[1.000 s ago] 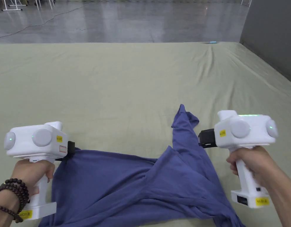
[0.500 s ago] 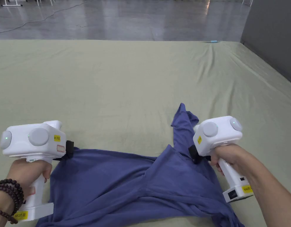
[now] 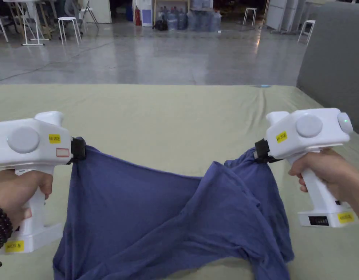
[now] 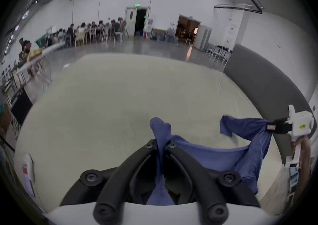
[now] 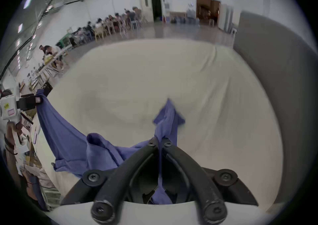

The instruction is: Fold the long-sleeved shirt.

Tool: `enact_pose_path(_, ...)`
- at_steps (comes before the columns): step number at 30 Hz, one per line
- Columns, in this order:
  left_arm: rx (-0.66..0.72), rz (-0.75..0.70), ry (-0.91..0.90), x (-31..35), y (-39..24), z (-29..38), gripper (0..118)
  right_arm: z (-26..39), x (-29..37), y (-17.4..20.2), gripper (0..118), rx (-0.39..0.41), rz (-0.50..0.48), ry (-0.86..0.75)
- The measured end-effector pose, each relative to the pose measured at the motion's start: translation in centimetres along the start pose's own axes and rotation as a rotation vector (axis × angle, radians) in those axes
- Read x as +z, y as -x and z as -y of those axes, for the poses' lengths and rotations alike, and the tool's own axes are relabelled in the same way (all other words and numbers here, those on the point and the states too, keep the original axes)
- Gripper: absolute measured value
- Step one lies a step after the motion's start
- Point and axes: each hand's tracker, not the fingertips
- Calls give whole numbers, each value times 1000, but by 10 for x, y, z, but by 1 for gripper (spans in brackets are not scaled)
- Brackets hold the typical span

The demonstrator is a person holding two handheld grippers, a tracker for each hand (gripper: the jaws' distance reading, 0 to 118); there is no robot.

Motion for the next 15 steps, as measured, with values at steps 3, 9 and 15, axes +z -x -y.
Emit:
enact_pose_path(3,27,11,-65,20,-1,-44,0,-56,36,6,0,38,12,-86)
enact_pose_path(9,21,-44,-260,61,-9,-161,0,-197,118,10,0,59,100,-319)
enact_pose_path(15,68,-78,-394,99,-26,-260,0,-297,178,22,0,59,197,-475)
